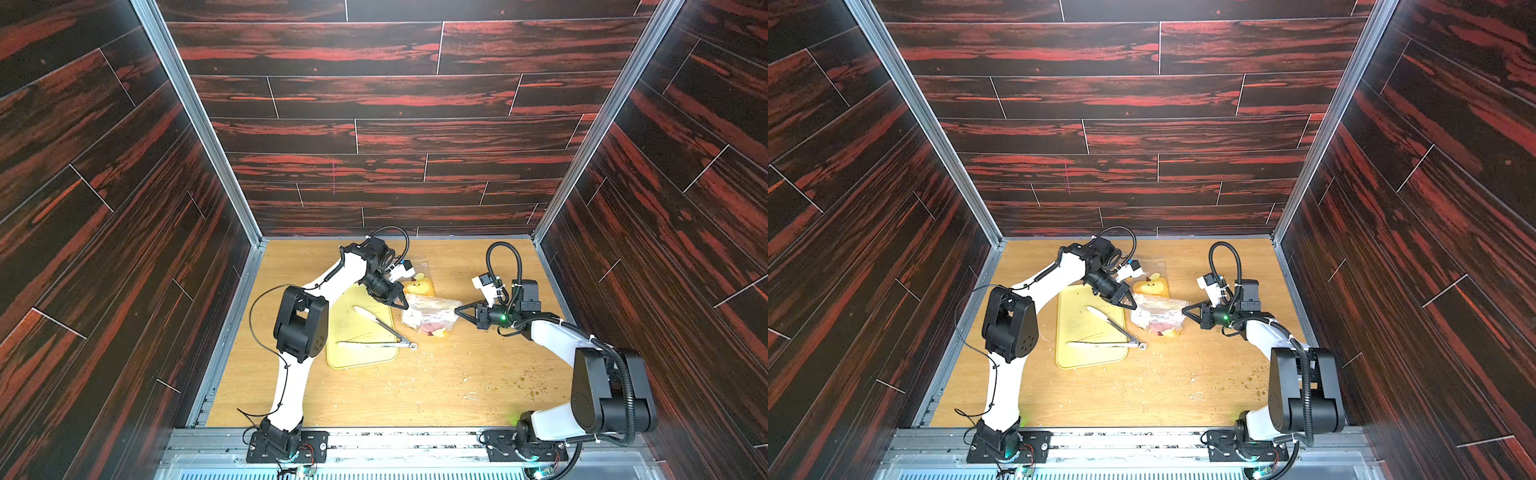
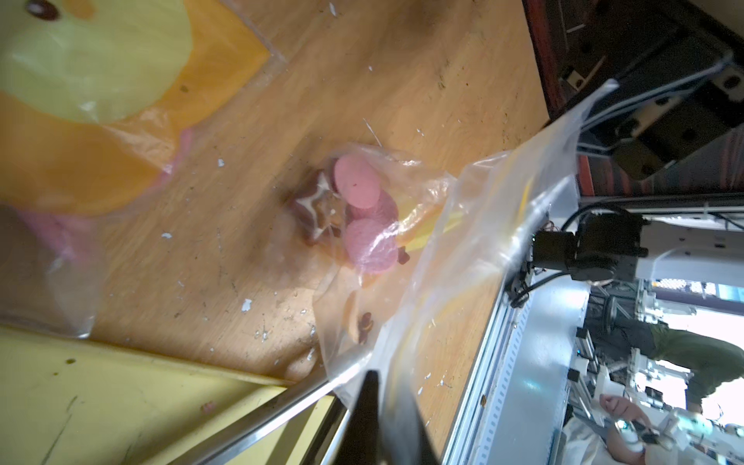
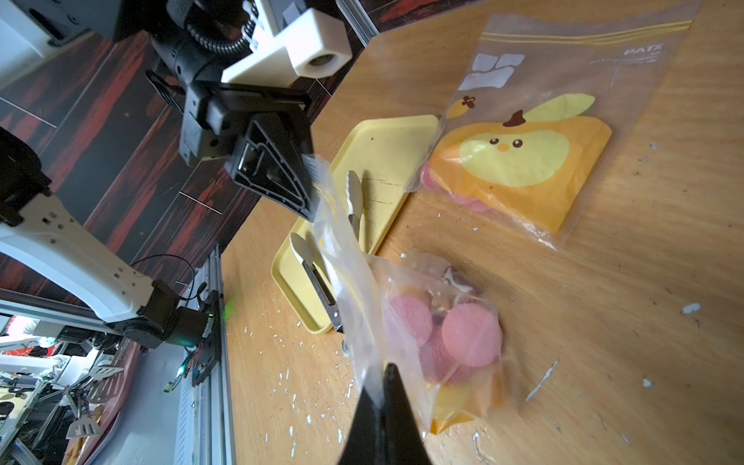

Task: Put the cookies into a resealable bag to prevent moisture
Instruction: Close the ziploc bag at the center of the board.

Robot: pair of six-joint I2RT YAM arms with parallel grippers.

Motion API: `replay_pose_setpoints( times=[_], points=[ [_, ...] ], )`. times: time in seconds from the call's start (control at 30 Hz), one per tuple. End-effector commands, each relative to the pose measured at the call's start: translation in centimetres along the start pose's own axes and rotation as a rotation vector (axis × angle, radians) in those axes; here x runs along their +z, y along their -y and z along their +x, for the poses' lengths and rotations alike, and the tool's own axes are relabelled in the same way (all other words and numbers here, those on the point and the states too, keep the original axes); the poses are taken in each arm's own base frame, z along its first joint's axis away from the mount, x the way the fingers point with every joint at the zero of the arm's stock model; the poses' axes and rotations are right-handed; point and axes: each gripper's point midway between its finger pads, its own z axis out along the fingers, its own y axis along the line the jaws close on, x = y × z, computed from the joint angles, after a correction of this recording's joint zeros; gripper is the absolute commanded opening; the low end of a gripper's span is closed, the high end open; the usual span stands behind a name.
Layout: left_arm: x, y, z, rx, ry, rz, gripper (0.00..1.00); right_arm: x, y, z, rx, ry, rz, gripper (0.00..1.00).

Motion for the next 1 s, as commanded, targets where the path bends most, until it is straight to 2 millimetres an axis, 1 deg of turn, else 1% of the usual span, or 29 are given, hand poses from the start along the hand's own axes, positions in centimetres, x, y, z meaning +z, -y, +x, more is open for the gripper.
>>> replay_pose_setpoints(
  times=[0.0, 0.03, 0.13, 0.17, 0.2, 0.27, 0.37, 0.43, 0.53, 0.57, 0.67, 0.73, 0.83, 0.97],
  points=[
    [-2.3, 1.3, -1.8, 0.096, 0.072, -0.043, 0.24, 0.0, -0.8, -0.5, -0.028, 0.008, -0.035, 0.0],
    [-2.7, 1.4, -2.3, 0.117, 0.095, -0.061, 0.3, 0.1, -0.7, -0.4, -0.022, 0.004, -0.039, 0.0],
    [-3.9, 2.1, -3.7, 0.198, 0.186, -0.11, 0.4, 0.1, -0.9, -0.4, -0.018, 0.002, -0.048, 0.0],
    [-4.1, 2.4, -4.1, 0.234, 0.217, -0.121, 0.43, 0.0, -1.1, -0.5, -0.02, 0.004, -0.051, 0.0],
    [-4.2, 2.7, -4.5, 0.271, 0.25, -0.138, 0.49, -0.1, -1.2, -0.7, -0.022, 0.006, -0.052, 0.0],
    [-4.2, 3.3, -5.1, 0.343, 0.285, -0.174, 0.57, -0.1, -1.4, -0.8, -0.026, 0.008, -0.06, 0.0],
    [-3.9, 4.9, -6.2, 0.458, 0.322, -0.173, 0.6, -0.1, -1.8, -0.9, -0.029, 0.007, -0.073, 0.0],
    [-3.0, 6.1, -6.5, 0.52, 0.315, -0.161, 0.64, 0.0, -2.1, -1.0, -0.037, 0.005, -0.082, 0.0],
    [-0.7, 7.4, -6.3, 0.646, 0.256, -0.145, 0.65, 0.0, -2.4, -1.1, -0.044, 0.001, -0.089, 0.0],
    [-0.1, 7.5, -5.9, 0.652, 0.228, -0.139, 0.65, 0.0, -2.4, -1.1, -0.043, -0.001, -0.092, 0.0],
    [1.2, 8.6, -6.6, 0.694, 0.231, -0.077, 0.64, 0.1, -2.6, -1.2, -0.046, -0.002, -0.1, 0.0],
    [2.1, 9.5, -6.7, 0.71, 0.223, -0.016, 0.62, 0.0, -2.7, -1.2, -0.048, -0.002, -0.103, 0.0],
    [3.4, 9.8, -6.5, 0.726, 0.187, 0.002, 0.6, 0.1, -2.9, -1.2, -0.05, -0.006, -0.108, 0.0],
    [4.8, 9.5, -6.7, 0.719, 0.176, 0.027, 0.54, 0.1, -3.1, -1.2, -0.062, -0.005, -0.115, 0.0]
  ],
)
